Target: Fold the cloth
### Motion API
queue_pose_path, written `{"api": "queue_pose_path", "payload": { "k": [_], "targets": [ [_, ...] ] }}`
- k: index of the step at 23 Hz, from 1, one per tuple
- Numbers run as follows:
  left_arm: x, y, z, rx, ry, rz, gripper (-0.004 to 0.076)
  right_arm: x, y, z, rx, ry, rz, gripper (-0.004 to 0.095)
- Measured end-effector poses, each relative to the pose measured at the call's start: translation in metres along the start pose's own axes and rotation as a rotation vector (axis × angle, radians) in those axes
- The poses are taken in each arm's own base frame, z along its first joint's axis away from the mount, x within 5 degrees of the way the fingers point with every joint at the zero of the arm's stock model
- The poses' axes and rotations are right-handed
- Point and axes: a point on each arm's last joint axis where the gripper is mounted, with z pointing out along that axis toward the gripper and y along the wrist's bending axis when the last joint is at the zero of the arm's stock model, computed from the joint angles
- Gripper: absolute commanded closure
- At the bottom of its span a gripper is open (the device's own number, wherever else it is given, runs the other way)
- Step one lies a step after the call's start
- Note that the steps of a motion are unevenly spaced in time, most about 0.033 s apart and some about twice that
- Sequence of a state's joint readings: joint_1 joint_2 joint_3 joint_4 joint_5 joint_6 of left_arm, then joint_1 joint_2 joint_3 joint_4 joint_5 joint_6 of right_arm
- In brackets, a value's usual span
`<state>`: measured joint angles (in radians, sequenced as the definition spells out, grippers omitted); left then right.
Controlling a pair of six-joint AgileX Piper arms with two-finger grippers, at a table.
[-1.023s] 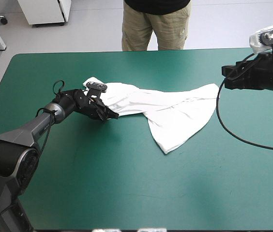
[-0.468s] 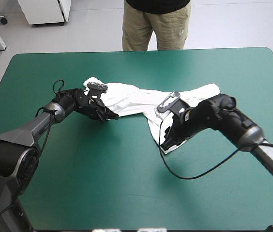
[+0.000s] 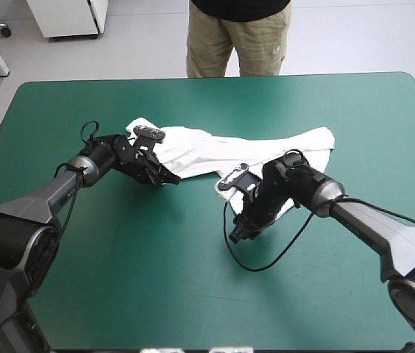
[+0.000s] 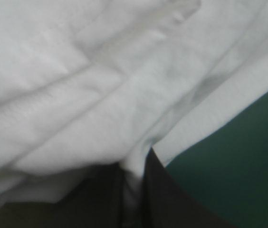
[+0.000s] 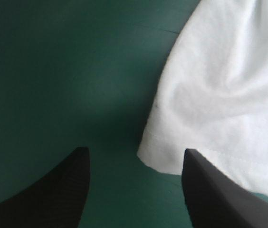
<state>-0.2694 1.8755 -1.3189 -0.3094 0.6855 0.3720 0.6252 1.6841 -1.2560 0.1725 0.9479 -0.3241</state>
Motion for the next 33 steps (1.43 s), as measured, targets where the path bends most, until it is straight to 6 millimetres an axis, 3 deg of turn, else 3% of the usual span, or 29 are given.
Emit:
{"api": "queue_pose_path", "payload": {
  "k": [1,3,5,6,10,13,15,17,18,19,20,22,25,28,33],
  "targets": [
    [0.0,0.0,0.0,0.0,0.0,0.0,0.0733,0.0,0.0,0.005,-0.003,0.011,0.002,0.0369],
    [0.0,0.0,0.0,0.0,0.001,0.001,0.0733,-0.001,0.0,0.02,-0.011,0.054,0.02,0.0502],
    [0.0,0.0,0.0,0.0,0.002,0.001,0.0733,-0.001,-0.003,0.032,0.002,0.088,0.047,0.0725],
    [0.0,0.0,0.0,0.0,0.002,0.001,0.0733,-0.001,-0.004,0.032,0.011,0.088,0.049,0.0929],
    [-0.001,-0.001,-0.006,0.005,0.045,0.026,0.0733,-0.002,-0.007,0.03,0.051,0.084,0.062,0.0904],
    [-0.011,-0.006,-0.036,0.01,0.068,0.073,0.0733,0.001,-0.013,0.01,0.16,0.057,0.073,0.0905],
    [-0.029,-0.012,-0.081,-0.005,0.01,0.108,0.0733,0.006,-0.012,-0.02,0.214,0.006,0.079,0.0905],
    [-0.047,-0.02,-0.139,-0.023,-0.089,0.139,0.0733,0.014,-0.009,-0.06,0.273,-0.083,0.084,0.0905],
    [-0.055,-0.026,-0.181,-0.034,-0.166,0.147,0.0733,0.02,-0.006,-0.093,0.318,-0.154,0.094,0.0905],
    [-0.059,-0.029,-0.21,-0.047,-0.228,0.144,0.0733,0.023,-0.004,-0.113,0.349,-0.202,0.098,0.0908],
    [-0.061,-0.03,-0.249,-0.068,-0.308,0.136,0.0733,0.031,-0.001,-0.156,0.409,-0.312,0.11,0.0908],
    [-0.06,-0.029,-0.297,-0.114,-0.437,0.125,0.0733,0.04,0.003,-0.203,0.475,-0.446,0.118,0.0908],
    [-0.05,-0.027,-0.356,-0.189,-0.607,0.088,0.0733,0.054,0.012,-0.268,0.552,-0.642,0.127,0.0908],
    [-0.032,-0.034,-0.402,-0.243,-0.737,0.07,0.0733,0.076,0.024,-0.33,0.602,-0.844,0.114,0.0908],
    [0.001,-0.056,-0.455,-0.286,-0.889,0.092,0.0733,0.106,0.043,-0.399,0.636,-1.073,0.069,0.0908]
  ]
}}
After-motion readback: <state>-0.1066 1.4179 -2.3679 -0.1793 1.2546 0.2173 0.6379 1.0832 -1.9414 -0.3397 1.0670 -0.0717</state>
